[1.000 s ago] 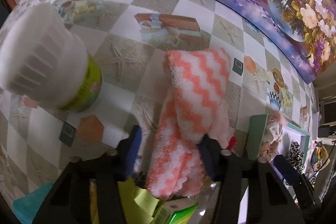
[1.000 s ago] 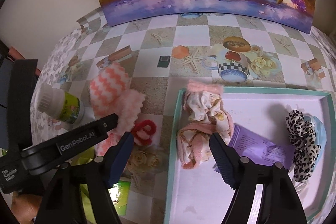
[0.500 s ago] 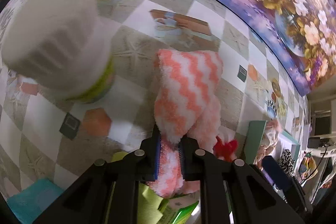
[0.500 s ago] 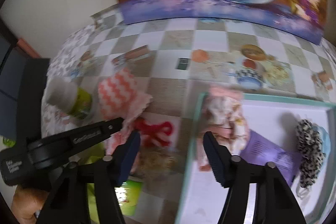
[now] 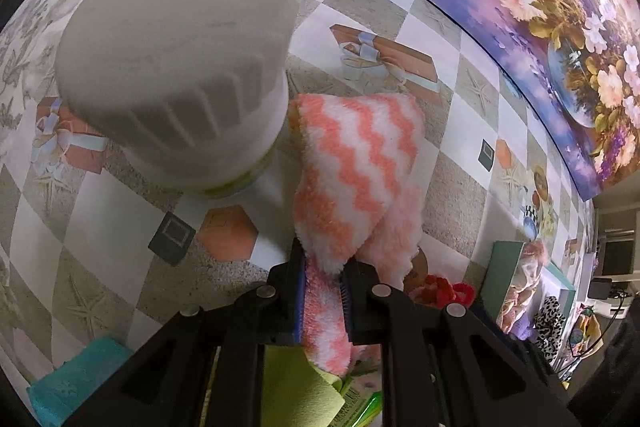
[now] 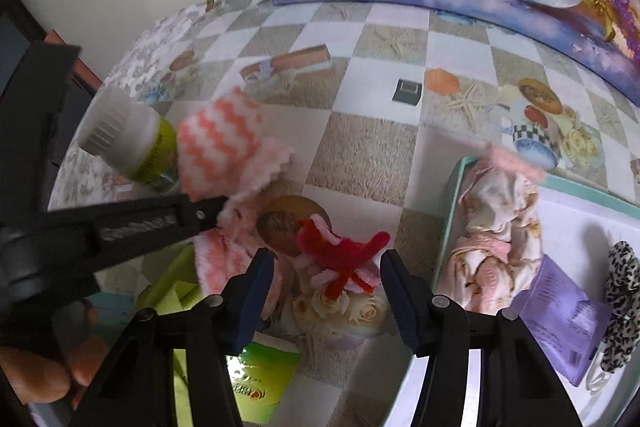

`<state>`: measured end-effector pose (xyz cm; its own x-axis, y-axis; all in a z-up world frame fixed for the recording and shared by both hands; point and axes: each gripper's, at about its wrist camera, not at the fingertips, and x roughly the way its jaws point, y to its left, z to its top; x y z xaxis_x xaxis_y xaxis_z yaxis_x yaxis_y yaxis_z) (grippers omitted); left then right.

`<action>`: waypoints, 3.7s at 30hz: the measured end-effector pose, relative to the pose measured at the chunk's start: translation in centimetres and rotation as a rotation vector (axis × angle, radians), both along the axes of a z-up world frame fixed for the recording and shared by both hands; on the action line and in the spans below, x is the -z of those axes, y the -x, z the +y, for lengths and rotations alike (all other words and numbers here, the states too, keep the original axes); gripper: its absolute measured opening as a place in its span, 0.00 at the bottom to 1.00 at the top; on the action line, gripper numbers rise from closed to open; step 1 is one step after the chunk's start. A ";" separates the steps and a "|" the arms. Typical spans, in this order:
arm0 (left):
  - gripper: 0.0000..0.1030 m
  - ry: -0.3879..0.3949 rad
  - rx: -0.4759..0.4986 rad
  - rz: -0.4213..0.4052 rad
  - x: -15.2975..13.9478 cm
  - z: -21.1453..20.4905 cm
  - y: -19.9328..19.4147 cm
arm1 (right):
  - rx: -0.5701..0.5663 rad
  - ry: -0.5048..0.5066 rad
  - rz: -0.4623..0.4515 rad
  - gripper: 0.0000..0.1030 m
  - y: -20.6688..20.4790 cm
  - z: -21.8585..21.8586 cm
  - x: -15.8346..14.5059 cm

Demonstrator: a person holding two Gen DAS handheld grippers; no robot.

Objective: Organize soft objects
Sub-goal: 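Lift the pink zigzag cloth with the left tool while the right tool lifts the red plush, then carry both items over the white tray and open both tools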

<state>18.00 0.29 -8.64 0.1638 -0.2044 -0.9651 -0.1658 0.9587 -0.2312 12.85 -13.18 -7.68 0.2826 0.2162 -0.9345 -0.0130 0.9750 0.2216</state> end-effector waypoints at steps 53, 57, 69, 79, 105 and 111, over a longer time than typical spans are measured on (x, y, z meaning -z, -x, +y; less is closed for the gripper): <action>0.15 0.079 0.283 -0.388 -16.1 -7.6 6.4 | 0.502 0.073 -0.083 0.32 8.1 -16.0 -9.4; 0.15 0.069 0.357 -0.364 -15.5 -10.1 7.8 | 0.584 0.113 -0.070 0.32 10.4 -18.9 -9.6; 0.15 0.084 0.568 -0.181 -10.0 -17.7 11.4 | 0.731 0.129 0.037 0.35 15.0 -23.9 -6.8; 0.27 0.028 0.556 0.022 -3.6 -18.9 11.5 | 0.718 0.109 0.145 0.40 14.7 -23.8 -3.8; 0.85 -0.196 0.256 -0.281 -12.2 -3.9 7.2 | 0.522 0.180 -0.054 1.00 11.2 -16.3 -9.8; 0.85 -0.217 0.152 -0.276 -12.7 0.9 7.0 | 0.399 0.117 -0.064 1.00 9.6 -12.1 -9.6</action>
